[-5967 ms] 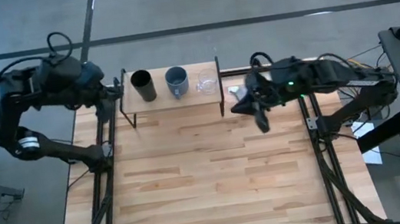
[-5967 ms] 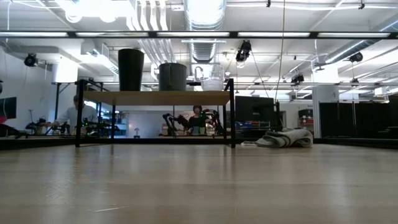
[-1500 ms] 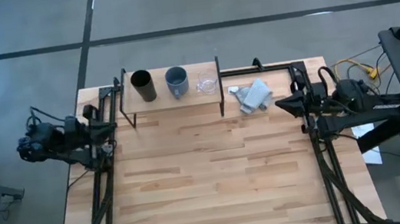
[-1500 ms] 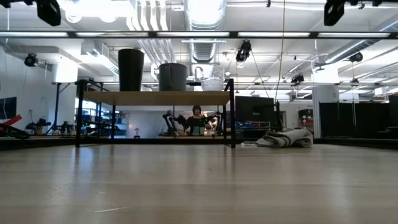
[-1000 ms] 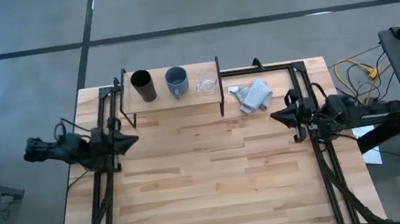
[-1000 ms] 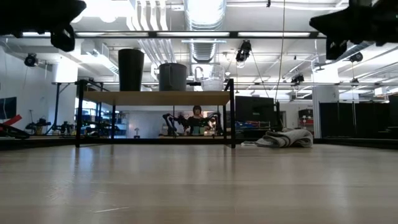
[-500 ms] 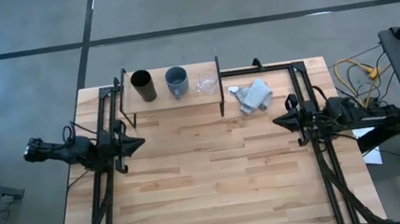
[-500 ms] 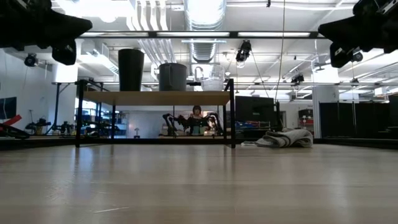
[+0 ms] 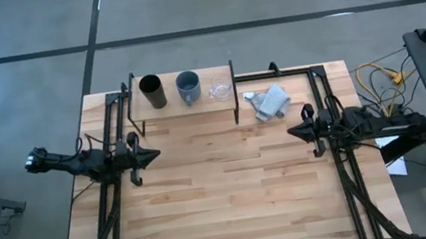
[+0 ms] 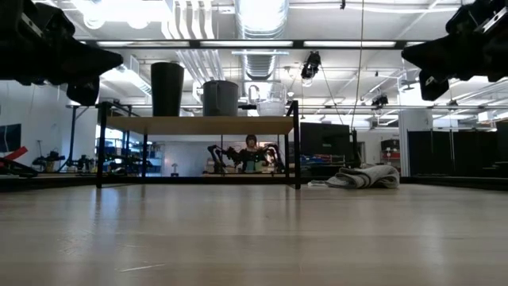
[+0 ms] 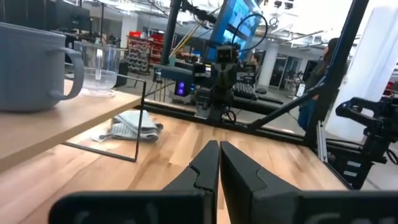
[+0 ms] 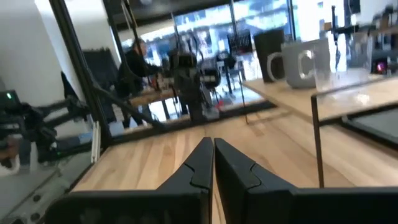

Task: Stack small to large cups/mugs on shelf
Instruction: Return to Home Position

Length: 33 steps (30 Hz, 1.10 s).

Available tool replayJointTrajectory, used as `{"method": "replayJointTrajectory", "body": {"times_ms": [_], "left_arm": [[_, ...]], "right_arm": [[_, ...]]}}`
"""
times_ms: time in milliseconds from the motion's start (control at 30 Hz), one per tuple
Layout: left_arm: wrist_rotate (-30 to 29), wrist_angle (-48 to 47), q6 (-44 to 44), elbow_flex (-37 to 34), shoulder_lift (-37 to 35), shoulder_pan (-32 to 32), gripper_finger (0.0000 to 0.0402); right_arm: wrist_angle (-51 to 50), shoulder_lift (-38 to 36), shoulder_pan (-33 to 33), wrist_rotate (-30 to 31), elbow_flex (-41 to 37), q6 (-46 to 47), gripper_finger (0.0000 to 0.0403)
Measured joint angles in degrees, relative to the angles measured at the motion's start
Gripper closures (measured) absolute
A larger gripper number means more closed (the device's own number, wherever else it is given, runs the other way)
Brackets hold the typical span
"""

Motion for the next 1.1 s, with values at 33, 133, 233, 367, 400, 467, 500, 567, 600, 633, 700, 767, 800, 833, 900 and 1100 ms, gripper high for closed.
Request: {"method": "replayJointTrajectory", "body": {"times_ms": [33,133,233,367,400,467,500,567,600,633,700,767,800,833,900,1100], "left_arm": [[0.0,0.0,0.1,0.0,0.0,0.0,0.0402],[0.0,0.0,0.1,0.0,0.0,0.0,0.0402],[0.0,-0.1,0.2,0.0,0.1,0.0,0.0402],[0.0,-0.1,0.0,-0.1,0.0,0.0,0.0402],[0.0,-0.1,0.0,-0.1,0.1,0.0,0.0402],[0.0,-0.1,0.1,-0.1,0.2,0.0,0.0402],[0.0,-0.1,0.3,-0.1,0.3,0.0,0.0402],[0.0,-0.1,0.2,-0.1,0.3,0.0,0.0402],[0.0,-0.1,0.1,-0.1,0.3,0.0,0.0402],[0.0,-0.1,0.1,-0.1,0.3,0.0,0.0402],[0.0,-0.1,0.1,-0.1,0.3,0.0,0.0402],[0.0,-0.1,0.1,-0.2,0.4,0.0,0.0402],[0.0,-0.1,0.1,-0.2,0.5,0.0,0.0402],[0.0,-0.1,0.1,-0.2,0.6,0.0,0.0402],[0.0,-0.1,0.1,-0.2,0.8,0.0,0.0402],[0.1,-0.1,0.1,-0.2,1.2,0.0,0.0402]], "right_arm": [[2.5,0.0,0.0,0.0,-1.1,-0.1,0.0394],[4.4,0.1,0.0,0.4,-2.4,0.1,0.0394],[3.3,0.0,0.0,0.6,-2.4,0.8,0.0394],[3.3,0.0,0.0,1.5,-2.4,1.0,0.0394],[3.3,0.0,0.0,1.5,-2.4,1.1,0.0394],[3.0,0.2,0.0,1.5,-2.4,1.2,0.0394],[2.6,0.2,0.0,1.5,-2.4,1.2,0.0394],[1.5,0.2,0.0,1.5,-2.4,1.2,0.0394],[1.0,0.2,0.0,1.5,-2.4,1.2,0.0394],[0.8,0.4,0.0,1.5,-2.4,1.2,0.0394],[0.5,0.6,0.0,1.5,-2.4,1.2,0.0394],[0.5,0.9,0.0,1.5,-2.4,1.2,0.0394],[0.4,0.9,0.0,1.5,-2.4,1.2,0.0394],[0.3,0.9,0.0,1.5,-2.4,1.2,0.0394],[0.3,0.9,0.0,1.5,-2.4,1.2,0.0394],[0.3,0.9,0.0,1.5,-2.4,1.1,0.0394]]}}
